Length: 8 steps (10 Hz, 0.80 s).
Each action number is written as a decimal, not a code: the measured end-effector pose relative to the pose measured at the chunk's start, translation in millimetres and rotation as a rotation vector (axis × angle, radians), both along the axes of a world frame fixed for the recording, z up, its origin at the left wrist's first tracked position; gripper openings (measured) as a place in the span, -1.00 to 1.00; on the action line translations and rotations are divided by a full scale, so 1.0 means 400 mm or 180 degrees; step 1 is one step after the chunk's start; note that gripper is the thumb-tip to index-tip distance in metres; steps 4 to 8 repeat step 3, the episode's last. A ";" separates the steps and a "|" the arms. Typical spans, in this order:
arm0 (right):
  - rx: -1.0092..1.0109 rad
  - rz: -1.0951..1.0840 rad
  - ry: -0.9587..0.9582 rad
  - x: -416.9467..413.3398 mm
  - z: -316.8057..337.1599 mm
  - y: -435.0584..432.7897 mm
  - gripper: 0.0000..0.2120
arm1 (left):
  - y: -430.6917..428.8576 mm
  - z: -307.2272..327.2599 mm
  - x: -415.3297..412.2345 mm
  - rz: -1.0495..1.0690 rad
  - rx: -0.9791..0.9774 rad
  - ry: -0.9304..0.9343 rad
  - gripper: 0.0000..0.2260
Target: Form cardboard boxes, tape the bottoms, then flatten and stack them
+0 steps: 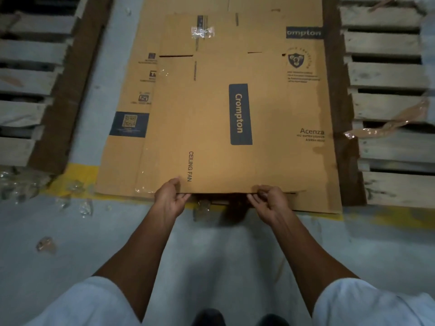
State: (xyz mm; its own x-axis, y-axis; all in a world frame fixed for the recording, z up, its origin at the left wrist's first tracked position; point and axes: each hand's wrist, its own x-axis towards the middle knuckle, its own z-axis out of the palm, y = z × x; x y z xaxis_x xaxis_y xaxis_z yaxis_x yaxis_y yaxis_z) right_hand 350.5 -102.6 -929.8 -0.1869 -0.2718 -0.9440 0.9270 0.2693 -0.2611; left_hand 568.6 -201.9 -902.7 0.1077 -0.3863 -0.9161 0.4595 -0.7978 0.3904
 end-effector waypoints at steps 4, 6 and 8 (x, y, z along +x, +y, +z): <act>-0.0229 0.0870 0.0566 0.030 0.168 0.052 -0.88 | 0.035 0.202 -0.045 -0.1045 -0.0089 -0.0486 -0.85; -0.0229 0.0870 0.0566 0.030 0.168 0.052 -0.88 | 0.035 0.202 -0.045 -0.1045 -0.0089 -0.0486 -0.85; -0.0229 0.0870 0.0566 0.030 0.168 0.052 -0.88 | 0.035 0.202 -0.045 -0.1045 -0.0089 -0.0486 -0.85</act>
